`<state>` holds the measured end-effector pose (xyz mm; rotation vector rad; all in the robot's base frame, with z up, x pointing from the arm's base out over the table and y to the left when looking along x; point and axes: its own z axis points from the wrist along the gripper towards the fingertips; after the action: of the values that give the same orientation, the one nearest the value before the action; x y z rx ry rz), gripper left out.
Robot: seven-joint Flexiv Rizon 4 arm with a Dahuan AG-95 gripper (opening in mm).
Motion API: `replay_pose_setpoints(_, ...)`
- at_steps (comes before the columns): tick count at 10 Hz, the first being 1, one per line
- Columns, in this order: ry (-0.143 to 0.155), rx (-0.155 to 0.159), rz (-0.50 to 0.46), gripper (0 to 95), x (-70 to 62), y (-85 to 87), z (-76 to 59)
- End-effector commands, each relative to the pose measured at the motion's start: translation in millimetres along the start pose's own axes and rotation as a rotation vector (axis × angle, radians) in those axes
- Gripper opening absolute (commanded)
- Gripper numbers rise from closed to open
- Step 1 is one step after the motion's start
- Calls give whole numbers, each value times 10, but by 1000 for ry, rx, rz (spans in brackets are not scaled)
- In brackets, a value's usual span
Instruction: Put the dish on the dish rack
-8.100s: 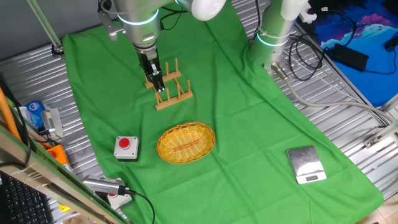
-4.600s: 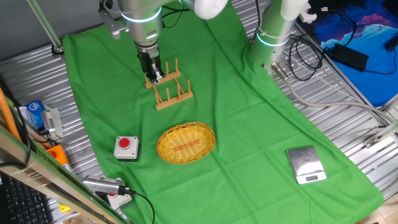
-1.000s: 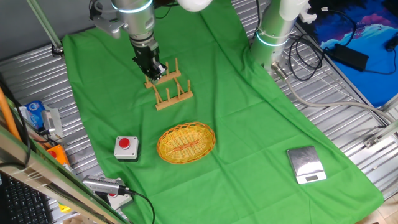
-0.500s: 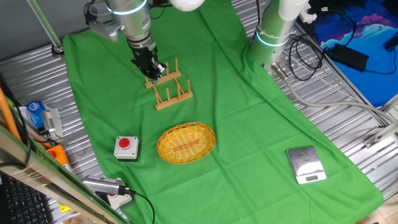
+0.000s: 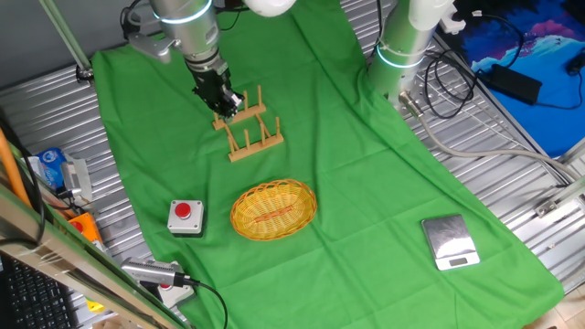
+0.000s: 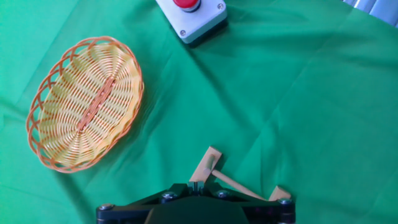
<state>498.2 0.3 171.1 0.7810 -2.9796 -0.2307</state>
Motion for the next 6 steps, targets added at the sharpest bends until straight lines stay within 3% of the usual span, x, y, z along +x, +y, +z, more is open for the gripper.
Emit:
replay_pose_setpoints(1,10,-3,7,0,7,4,0)
replay_pose_setpoints(4,-49,-97,2,0,-106,103,62)
replay_pose_setpoints(6,-38,-77,67,0,-374,437,89)
